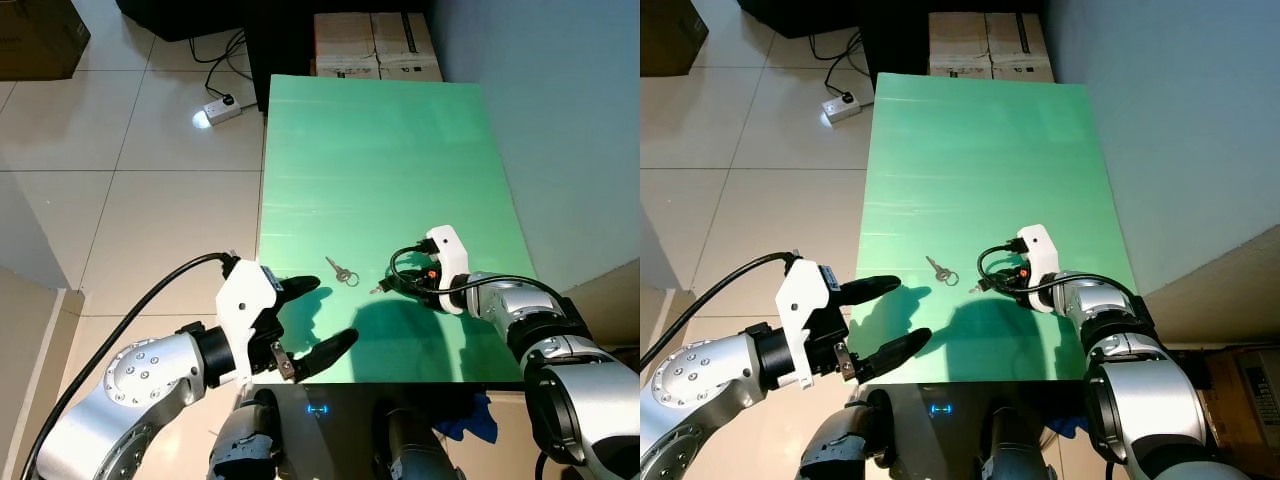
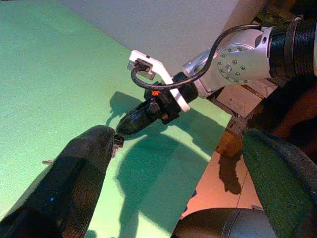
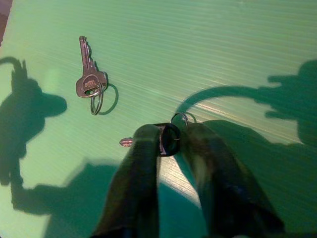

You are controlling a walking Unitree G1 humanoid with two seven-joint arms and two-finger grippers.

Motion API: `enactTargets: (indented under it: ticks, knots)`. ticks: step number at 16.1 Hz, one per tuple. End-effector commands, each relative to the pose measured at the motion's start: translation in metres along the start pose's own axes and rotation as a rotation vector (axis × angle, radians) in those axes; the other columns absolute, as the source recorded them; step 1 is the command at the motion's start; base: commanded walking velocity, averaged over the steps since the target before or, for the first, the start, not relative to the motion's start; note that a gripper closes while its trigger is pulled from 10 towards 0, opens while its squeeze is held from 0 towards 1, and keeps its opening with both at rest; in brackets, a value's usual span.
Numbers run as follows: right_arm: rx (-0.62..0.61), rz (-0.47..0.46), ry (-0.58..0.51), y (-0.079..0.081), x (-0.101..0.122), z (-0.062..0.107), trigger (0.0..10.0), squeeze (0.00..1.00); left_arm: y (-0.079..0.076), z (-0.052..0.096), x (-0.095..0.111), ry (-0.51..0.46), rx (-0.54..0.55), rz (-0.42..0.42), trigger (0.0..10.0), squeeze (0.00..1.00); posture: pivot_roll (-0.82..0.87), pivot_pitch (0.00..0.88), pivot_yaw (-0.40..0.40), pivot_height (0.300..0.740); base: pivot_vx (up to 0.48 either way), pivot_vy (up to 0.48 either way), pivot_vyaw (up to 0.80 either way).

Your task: Hang keys on a hook

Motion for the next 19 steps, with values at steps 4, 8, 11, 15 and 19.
enactTargets:
  ticks: [4, 8, 11, 15, 19]
  knots:
    - [-0.003, -0.021, 0.013, -0.003, -0.004, 0.001, 0.0, 0.0, -0.004, 0.003, -0.005, 0.039, -0.023, -0.014, 10.0, 0.0, 0.06, 0.322, -0.008, 0.74, 0.0, 0.0, 0.0]
    - [0.001, -0.024, 0.008, -0.002, -0.003, 0.001, 0.0, 0.0, 0.0, 0.01, -0.016, 0.129, -0.052, -0.08, 10.0, 0.0, 0.06, 0.323, -0.008, 0.74, 0.0, 0.0, 0.0]
    - [0.006, -0.028, 0.005, -0.002, -0.002, 0.002, 0.0, 0.0, 0.001, 0.012, -0.022, 0.17, -0.061, -0.107, 10.0, 0.0, 0.06, 0.326, -0.01, 0.74, 0.0, 0.0, 0.0]
    - [0.022, -0.035, 0.011, -0.001, -0.004, 0.001, 0.0, 0.0, 0.0, 0.012, -0.022, 0.169, -0.064, -0.106, 10.0, 0.0, 0.06, 0.328, -0.01, 0.74, 0.0, 0.0, 0.0]
    - [0.044, -0.051, 0.019, 0.0, -0.006, 0.002, 0.0, 0.0, -0.002, 0.013, -0.022, 0.168, -0.068, -0.109, 10.0, 0.0, 0.06, 0.33, -0.011, 0.74, 0.0, 0.0, 0.0]
Point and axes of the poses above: a point about 5 cm out from each wrist's last joint towards the gripper, its own z axis pointing back from the gripper into the wrist, its own x axis along the axis of the wrist's last joint, y = z × x, the point moved 3 cm from there along -z, pointing out of the wrist towards the gripper, and after that the axes turned 15 degrees about -z, right-handed, at the moved point
